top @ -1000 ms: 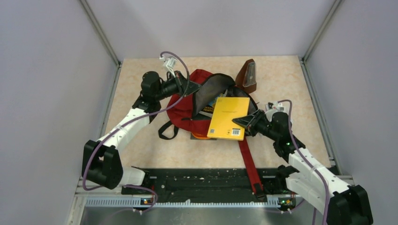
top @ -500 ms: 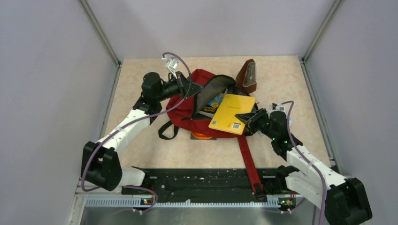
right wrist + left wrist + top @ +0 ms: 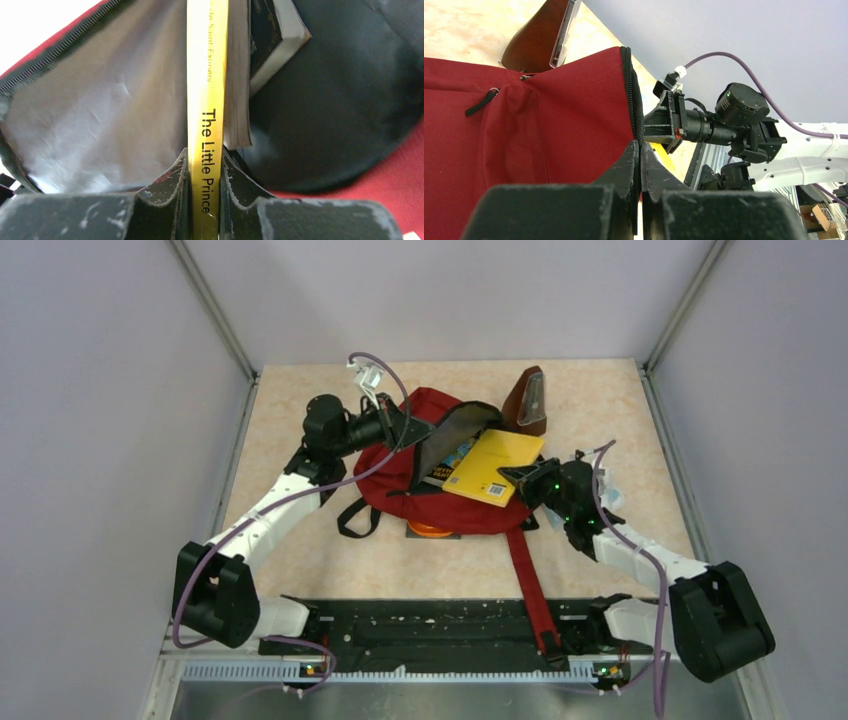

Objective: Pack the student bag
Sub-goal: Place the book in the student bag.

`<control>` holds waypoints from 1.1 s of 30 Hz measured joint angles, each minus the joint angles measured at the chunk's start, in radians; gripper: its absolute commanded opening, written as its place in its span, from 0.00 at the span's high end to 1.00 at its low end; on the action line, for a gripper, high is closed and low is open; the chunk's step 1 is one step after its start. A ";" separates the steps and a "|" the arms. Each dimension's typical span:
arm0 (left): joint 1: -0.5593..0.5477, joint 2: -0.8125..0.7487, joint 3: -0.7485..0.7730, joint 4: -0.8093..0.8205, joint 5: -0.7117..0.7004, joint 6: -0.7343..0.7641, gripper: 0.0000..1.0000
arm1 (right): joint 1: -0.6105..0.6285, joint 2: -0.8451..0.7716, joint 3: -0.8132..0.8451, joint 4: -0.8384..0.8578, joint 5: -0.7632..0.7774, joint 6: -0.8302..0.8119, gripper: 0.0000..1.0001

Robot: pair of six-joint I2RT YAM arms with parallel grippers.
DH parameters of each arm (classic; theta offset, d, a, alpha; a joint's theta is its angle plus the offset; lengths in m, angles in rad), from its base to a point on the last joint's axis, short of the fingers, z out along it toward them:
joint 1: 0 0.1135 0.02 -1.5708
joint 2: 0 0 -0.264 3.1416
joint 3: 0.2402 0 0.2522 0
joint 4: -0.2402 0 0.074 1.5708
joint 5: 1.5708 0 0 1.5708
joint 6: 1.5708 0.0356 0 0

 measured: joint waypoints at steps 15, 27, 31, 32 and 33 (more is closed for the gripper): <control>-0.005 0.000 0.000 0.011 0.010 0.000 1.00 | 0.185 0.337 0.222 0.138 0.222 -0.073 1.00; -0.010 0.000 0.000 -0.001 -0.010 0.002 1.00 | 0.290 0.534 0.355 0.229 0.294 -0.188 0.32; -0.013 0.000 0.000 -0.035 -0.067 0.010 1.00 | 0.291 0.505 0.327 0.222 0.315 -0.242 0.24; -0.013 -0.001 0.000 -0.047 -0.093 0.010 1.00 | 0.291 0.481 0.306 0.213 0.327 -0.260 0.24; -0.014 -0.002 0.000 -0.056 -0.114 0.011 1.00 | 0.291 0.460 0.291 0.203 0.337 -0.275 0.24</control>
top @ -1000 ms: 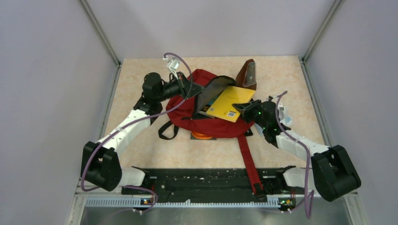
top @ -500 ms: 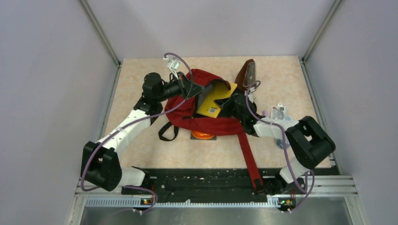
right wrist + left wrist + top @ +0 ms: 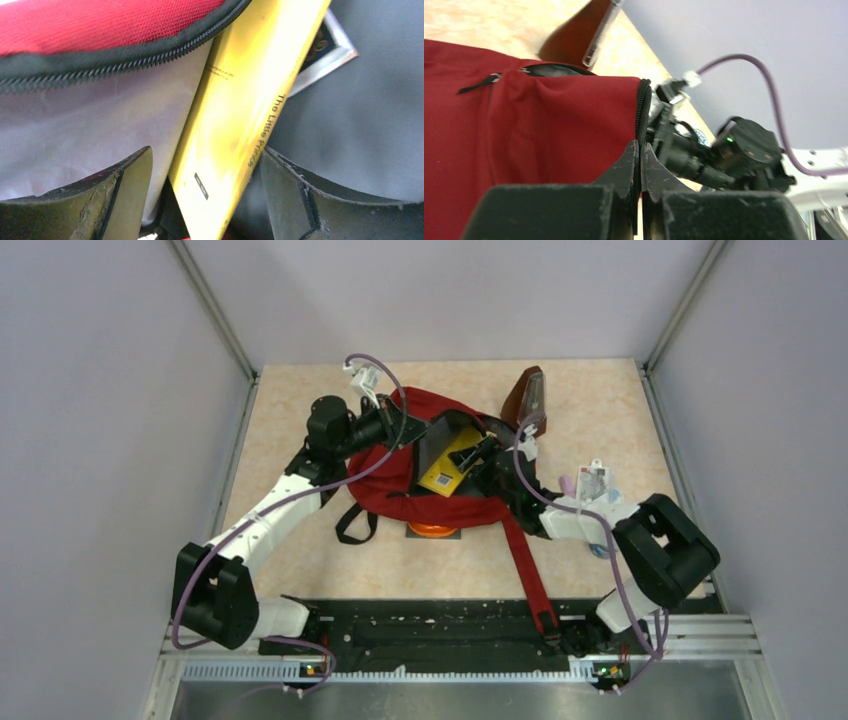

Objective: Pack the student bag
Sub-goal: Place the book in the student bag.

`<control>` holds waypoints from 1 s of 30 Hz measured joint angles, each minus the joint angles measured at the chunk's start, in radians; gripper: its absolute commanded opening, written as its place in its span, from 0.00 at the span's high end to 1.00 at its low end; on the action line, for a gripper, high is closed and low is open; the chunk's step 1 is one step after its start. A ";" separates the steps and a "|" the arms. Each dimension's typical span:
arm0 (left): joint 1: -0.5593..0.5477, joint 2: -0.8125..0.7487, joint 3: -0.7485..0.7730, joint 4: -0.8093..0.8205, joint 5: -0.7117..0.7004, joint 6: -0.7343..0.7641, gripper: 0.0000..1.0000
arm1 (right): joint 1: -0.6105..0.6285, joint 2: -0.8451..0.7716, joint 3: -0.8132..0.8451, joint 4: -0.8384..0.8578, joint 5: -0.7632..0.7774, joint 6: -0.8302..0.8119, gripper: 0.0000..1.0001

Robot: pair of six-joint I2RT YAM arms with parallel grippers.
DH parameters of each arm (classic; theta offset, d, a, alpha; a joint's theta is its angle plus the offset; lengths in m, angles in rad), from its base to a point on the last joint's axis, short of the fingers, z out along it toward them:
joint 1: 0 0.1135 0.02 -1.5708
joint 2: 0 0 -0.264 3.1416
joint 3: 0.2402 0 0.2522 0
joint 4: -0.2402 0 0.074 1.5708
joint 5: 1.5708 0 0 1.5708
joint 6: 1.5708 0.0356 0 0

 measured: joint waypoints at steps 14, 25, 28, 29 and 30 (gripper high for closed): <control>-0.001 -0.005 0.000 -0.070 -0.135 -0.011 1.00 | 0.000 -0.243 -0.173 -0.027 0.118 -0.173 0.54; -0.001 -0.004 0.000 -0.071 -0.136 -0.009 1.00 | -0.003 -0.042 -0.072 -0.018 0.035 -0.220 0.91; -0.001 -0.005 0.000 -0.073 -0.135 -0.008 1.00 | -0.005 0.010 -0.045 0.002 0.010 -0.223 0.97; -0.001 -0.005 0.000 -0.075 -0.135 -0.008 1.00 | -0.006 0.035 -0.022 0.004 0.002 -0.226 0.99; -0.001 -0.004 0.000 -0.076 -0.135 -0.009 1.00 | -0.008 0.050 -0.005 0.005 -0.005 -0.228 0.99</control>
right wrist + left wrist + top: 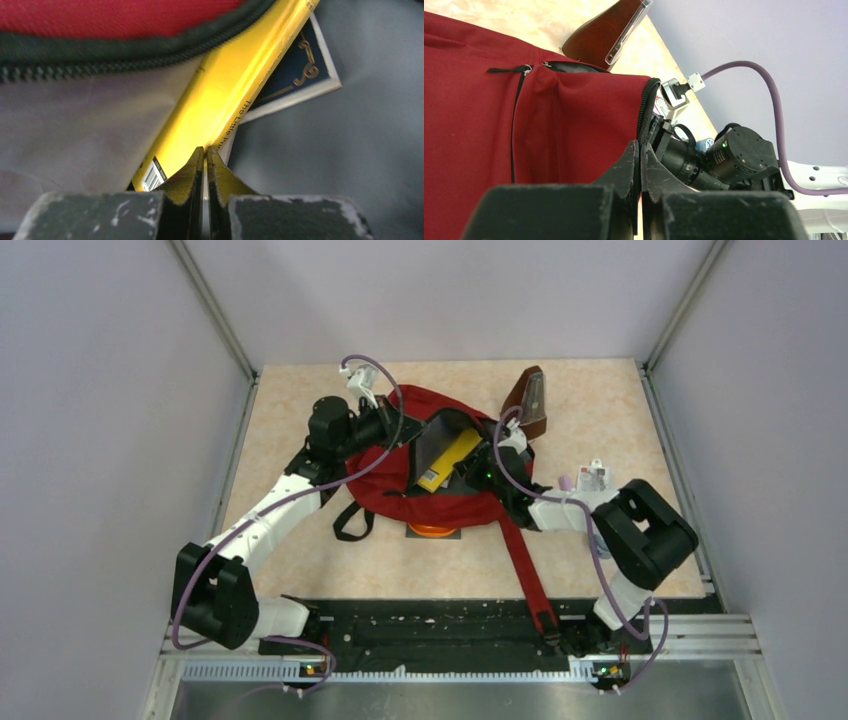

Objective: Pack the student bag
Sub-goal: Place the book in the student bag, then zip the student bag at the center of the board.

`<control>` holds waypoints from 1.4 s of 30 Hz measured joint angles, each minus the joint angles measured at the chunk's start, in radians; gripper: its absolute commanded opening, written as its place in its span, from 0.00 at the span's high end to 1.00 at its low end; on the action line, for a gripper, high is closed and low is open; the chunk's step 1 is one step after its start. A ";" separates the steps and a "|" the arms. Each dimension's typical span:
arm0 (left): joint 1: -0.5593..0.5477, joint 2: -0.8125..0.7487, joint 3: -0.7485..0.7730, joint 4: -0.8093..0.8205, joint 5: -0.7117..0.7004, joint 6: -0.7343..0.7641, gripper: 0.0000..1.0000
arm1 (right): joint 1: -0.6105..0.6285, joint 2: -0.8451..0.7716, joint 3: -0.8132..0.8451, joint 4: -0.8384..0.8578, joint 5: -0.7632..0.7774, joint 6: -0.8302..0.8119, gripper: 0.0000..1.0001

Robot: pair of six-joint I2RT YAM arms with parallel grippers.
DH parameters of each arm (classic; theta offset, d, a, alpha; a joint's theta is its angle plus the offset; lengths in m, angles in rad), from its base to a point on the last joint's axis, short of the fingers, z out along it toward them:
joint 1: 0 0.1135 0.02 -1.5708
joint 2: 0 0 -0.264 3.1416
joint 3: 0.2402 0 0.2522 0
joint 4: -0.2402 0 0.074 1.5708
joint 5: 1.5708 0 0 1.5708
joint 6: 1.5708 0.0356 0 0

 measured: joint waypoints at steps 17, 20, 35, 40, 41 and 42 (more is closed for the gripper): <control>-0.005 0.030 0.007 -0.101 -0.153 0.067 0.33 | -0.002 -0.156 -0.042 -0.048 -0.048 -0.171 0.37; -0.002 0.084 0.052 -0.206 -0.270 0.097 0.22 | -0.009 -0.294 -0.076 -0.142 -0.055 -0.220 0.29; 0.035 -0.483 -0.332 -0.245 -0.562 0.029 0.15 | -0.113 -0.673 -0.085 -0.562 -0.172 -0.407 0.21; 0.035 -0.597 -0.520 -0.194 -0.439 0.029 0.16 | -0.113 -0.684 -0.081 -0.618 -0.313 -0.466 0.22; 0.035 -0.606 -0.565 -0.189 -0.403 0.028 0.16 | -0.113 -0.687 -0.080 -0.622 -0.327 -0.470 0.22; 0.035 -0.612 -0.591 -0.188 -0.381 0.028 0.16 | -0.113 -0.694 -0.080 -0.631 -0.354 -0.476 0.22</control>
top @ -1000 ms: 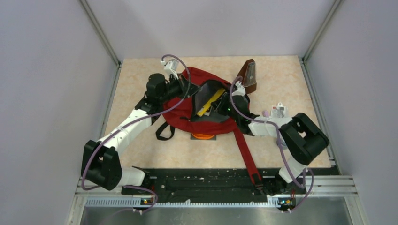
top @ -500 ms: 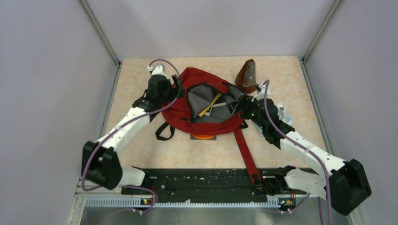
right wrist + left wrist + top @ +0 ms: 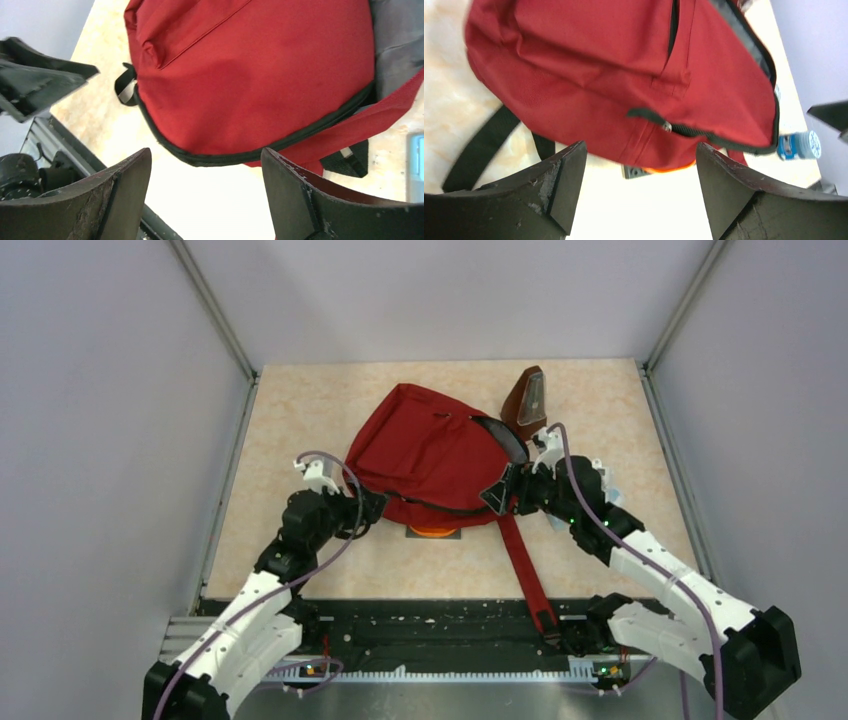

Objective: Pack the student bag
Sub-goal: Zip the student bag at the center of the board.

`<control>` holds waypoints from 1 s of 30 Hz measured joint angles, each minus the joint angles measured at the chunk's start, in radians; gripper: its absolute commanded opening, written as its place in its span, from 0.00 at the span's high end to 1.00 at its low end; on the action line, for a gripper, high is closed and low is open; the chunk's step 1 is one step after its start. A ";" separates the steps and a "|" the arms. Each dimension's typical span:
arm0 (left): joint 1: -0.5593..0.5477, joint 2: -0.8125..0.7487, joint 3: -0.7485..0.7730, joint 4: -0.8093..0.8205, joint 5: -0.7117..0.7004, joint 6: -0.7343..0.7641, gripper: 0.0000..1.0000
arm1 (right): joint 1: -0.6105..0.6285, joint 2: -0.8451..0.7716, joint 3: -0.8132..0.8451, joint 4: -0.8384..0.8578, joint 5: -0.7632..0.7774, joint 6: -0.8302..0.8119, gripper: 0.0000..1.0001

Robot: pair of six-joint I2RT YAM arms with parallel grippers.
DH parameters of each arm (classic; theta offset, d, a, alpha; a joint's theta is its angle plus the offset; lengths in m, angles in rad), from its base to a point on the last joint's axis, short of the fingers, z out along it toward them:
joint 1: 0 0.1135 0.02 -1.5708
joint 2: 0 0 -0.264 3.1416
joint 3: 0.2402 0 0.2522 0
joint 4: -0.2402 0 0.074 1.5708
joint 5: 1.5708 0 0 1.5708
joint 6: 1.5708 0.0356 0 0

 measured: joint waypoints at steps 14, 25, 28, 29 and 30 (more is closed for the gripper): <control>0.000 0.177 -0.091 0.255 0.099 -0.082 0.45 | 0.000 -0.041 0.000 -0.009 -0.063 0.028 0.24; 0.000 0.340 -0.091 0.428 0.062 -0.171 0.55 | 0.000 -0.046 -0.003 -0.005 -0.084 0.068 0.26; 0.000 0.377 -0.091 0.478 0.074 -0.194 0.57 | 0.000 -0.046 -0.003 -0.004 -0.092 0.074 0.26; 0.001 0.386 -0.091 0.490 0.076 -0.200 0.59 | 0.000 -0.046 -0.003 -0.004 -0.094 0.076 0.27; 0.001 0.396 -0.091 0.502 0.078 -0.206 0.60 | 0.000 -0.046 -0.003 -0.003 -0.096 0.078 0.27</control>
